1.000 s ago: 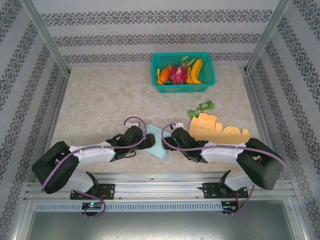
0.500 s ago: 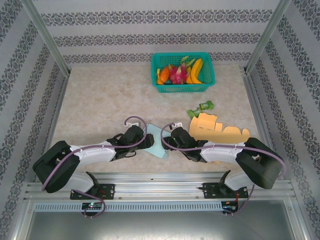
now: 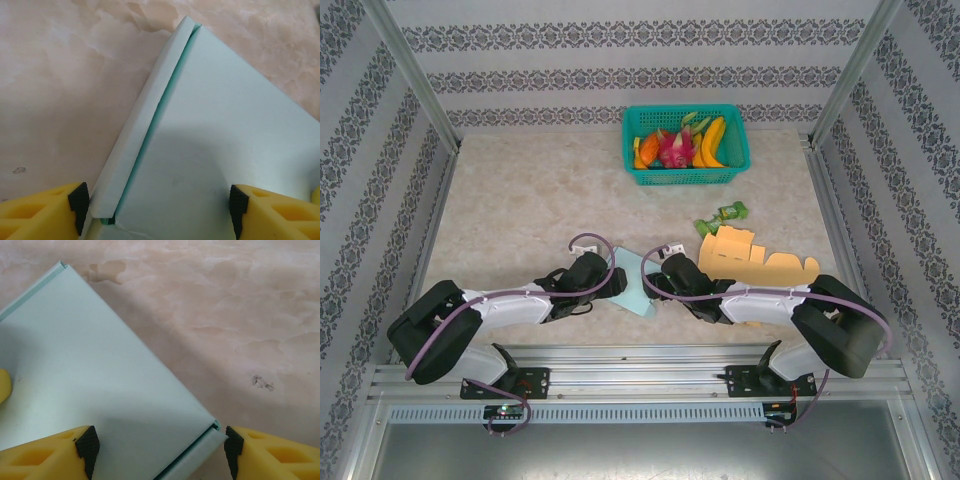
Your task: Fold the paper box
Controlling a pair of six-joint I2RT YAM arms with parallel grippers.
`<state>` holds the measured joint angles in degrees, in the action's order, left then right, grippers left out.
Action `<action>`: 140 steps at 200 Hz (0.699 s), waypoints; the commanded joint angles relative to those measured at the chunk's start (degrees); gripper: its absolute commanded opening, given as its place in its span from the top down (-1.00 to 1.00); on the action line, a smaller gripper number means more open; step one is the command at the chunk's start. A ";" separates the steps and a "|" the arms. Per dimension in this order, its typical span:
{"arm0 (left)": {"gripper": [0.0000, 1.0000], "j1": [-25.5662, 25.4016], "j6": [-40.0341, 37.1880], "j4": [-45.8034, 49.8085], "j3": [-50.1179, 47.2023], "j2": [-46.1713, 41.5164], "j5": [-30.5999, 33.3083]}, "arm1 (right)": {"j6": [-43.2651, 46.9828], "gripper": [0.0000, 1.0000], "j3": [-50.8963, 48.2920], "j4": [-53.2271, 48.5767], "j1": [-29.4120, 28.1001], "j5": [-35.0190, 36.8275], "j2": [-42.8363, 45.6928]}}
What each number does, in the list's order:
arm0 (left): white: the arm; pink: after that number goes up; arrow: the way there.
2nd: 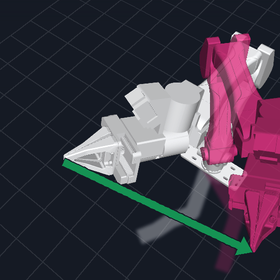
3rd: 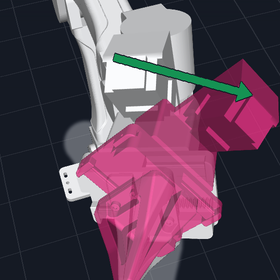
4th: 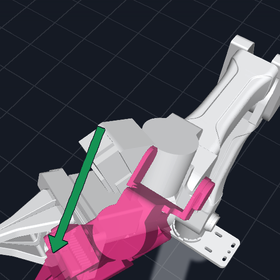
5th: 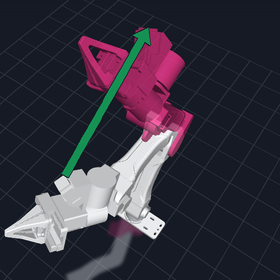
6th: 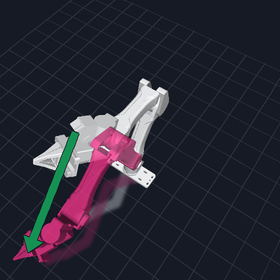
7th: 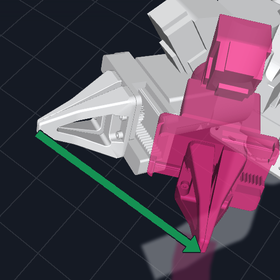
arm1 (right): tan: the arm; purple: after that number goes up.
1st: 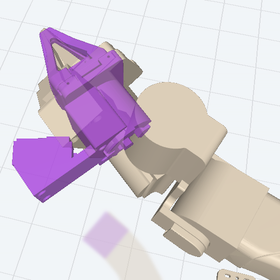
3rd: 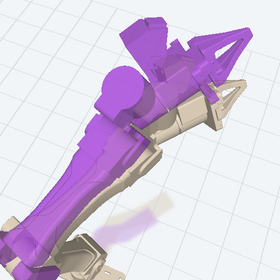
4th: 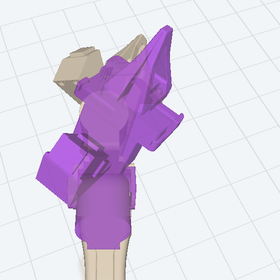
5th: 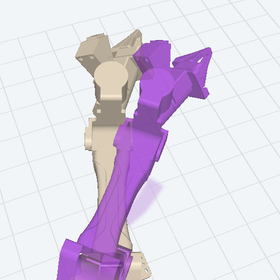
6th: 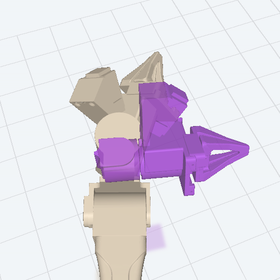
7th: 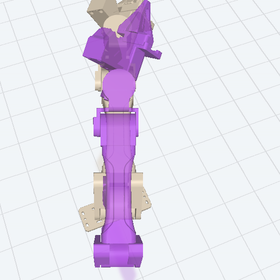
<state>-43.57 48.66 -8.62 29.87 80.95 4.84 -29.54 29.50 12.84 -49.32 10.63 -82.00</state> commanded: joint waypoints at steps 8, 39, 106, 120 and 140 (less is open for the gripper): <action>-0.48 -0.65 -1.50 1.84 -1.36 1.97 3.84 | 2.18 -0.39 -0.49 -7.30 -0.16 -1.53 -0.27; -0.47 -0.63 -2.84 1.00 -1.21 3.07 3.33 | 2.29 -0.39 -0.40 -7.65 -0.16 -1.55 -0.18; -0.48 -0.72 -8.40 -0.17 -1.76 4.12 2.33 | 4.03 -0.40 0.75 -8.93 0.56 -0.91 -1.09; -0.48 -0.73 -8.29 -0.97 -2.42 3.67 2.08 | 4.90 -0.39 1.63 -9.30 1.14 -1.14 -2.04; -0.49 -0.79 -8.13 -1.00 -2.92 2.36 1.75 | 6.01 -0.39 2.96 -9.37 2.19 -1.66 -3.85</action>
<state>-43.77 42.41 -12.95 29.39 82.61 6.26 -26.57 31.57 9.61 -48.31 10.41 -82.50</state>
